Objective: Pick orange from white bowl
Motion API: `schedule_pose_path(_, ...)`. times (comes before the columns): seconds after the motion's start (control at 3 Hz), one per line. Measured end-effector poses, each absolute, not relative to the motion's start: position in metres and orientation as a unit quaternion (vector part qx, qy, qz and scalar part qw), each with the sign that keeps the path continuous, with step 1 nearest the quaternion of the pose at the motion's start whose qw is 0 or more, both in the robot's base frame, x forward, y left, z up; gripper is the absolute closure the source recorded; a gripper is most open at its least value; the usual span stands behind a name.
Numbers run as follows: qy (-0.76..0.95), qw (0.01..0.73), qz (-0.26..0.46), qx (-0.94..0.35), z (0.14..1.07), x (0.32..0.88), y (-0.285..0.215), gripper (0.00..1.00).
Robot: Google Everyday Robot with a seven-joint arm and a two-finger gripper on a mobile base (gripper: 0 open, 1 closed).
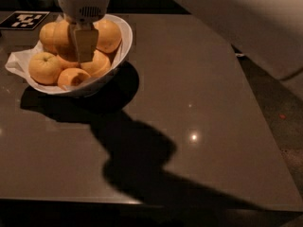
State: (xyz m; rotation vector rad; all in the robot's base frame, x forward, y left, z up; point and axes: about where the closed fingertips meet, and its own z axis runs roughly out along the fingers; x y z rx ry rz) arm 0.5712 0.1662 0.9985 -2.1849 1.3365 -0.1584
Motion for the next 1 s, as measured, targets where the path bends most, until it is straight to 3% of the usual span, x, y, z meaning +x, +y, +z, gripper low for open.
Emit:
schedule_pose_path(0.67, 0.509, 0.321, -0.055, -0.797, 1.019, 0.468, 0.138, 1.00)
schedule_pose_path(1.0, 0.509, 0.321, -0.056, -0.797, 1.019, 0.465, 0.137, 1.00)
